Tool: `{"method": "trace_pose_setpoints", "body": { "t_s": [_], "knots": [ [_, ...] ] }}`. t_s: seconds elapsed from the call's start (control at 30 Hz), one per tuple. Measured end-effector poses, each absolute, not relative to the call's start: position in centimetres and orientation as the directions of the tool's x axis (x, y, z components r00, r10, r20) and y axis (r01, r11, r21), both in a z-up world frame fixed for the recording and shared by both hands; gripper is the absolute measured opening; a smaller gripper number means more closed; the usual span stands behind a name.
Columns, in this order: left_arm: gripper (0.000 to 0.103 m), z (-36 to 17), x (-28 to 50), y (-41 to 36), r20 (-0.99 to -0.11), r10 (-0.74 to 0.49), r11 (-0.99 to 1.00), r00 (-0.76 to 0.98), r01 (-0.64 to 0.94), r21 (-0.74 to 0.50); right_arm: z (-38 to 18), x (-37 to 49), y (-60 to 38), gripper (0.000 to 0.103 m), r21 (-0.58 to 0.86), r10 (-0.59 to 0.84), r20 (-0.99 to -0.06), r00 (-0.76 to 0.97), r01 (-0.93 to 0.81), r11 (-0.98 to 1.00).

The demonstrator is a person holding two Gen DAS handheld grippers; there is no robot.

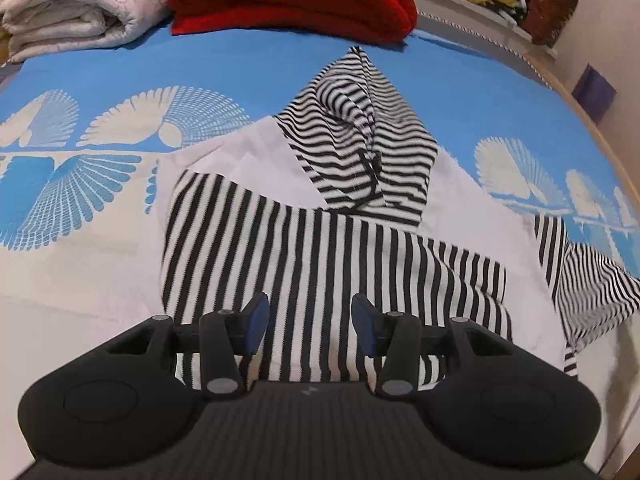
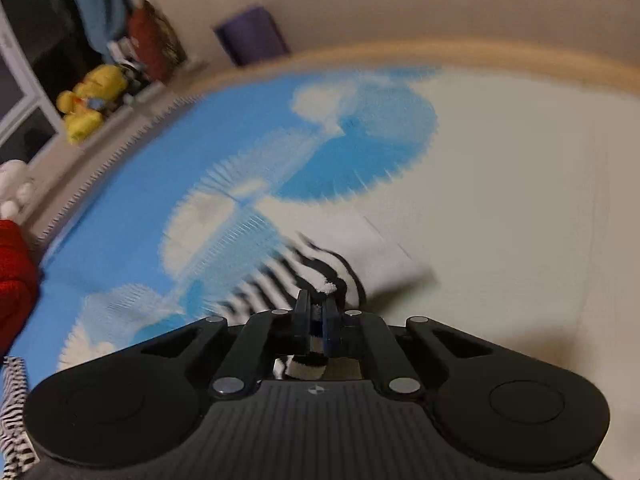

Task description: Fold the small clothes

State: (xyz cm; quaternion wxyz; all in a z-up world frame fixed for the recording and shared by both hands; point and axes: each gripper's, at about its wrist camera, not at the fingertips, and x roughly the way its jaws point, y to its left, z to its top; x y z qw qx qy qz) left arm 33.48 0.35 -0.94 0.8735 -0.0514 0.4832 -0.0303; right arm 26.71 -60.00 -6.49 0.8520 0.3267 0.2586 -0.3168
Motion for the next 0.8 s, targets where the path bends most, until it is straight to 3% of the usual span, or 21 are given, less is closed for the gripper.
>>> {"method": "trace_pose_setpoints", "body": {
  "t_s": [0.17,0.27,0.43,0.53,0.67,0.73,0.8],
  "knots": [
    [0.051,-0.1,33.3,2.2,-0.830,-0.117,0.987,0.546,-0.032,-0.161,1.9,23.6,-52.8,0.004,0.495,-0.331,-0.563,0.758,0.629,0.599],
    [0.051,0.0,33.1,3.1,-0.830,-0.118,0.984,0.545,-0.047,-0.170,2.9,22.8,-48.4,0.004,0.473,-0.350,-0.534,0.770,0.615,0.631],
    [0.051,0.7,32.7,6.0,-0.823,-0.097,0.978,0.560,-0.099,-0.183,1.5,25.8,-42.2,0.004,0.282,-0.380,-0.535,0.755,0.583,0.761],
    [0.051,1.1,32.8,8.4,-0.820,-0.064,0.968,0.569,-0.164,-0.190,2.0,27.8,-36.1,0.004,0.166,-0.325,-0.462,0.825,0.441,0.882],
    [0.051,1.4,33.4,10.6,-0.819,-0.027,0.954,0.573,-0.229,-0.191,1.9,28.4,-25.5,0.005,0.008,-0.011,-0.374,0.927,0.016,1.000],
    [0.051,1.4,33.7,11.2,-0.820,-0.017,0.951,0.572,-0.244,-0.190,0.4,28.2,-20.4,0.010,-0.008,0.261,-0.456,0.851,-0.297,0.955],
    [0.051,1.2,33.9,11.5,-0.825,-0.013,0.949,0.565,-0.252,-0.188,-1.7,28.6,-17.8,0.020,0.153,0.493,-0.598,0.632,-0.514,0.844]
  ]
}}
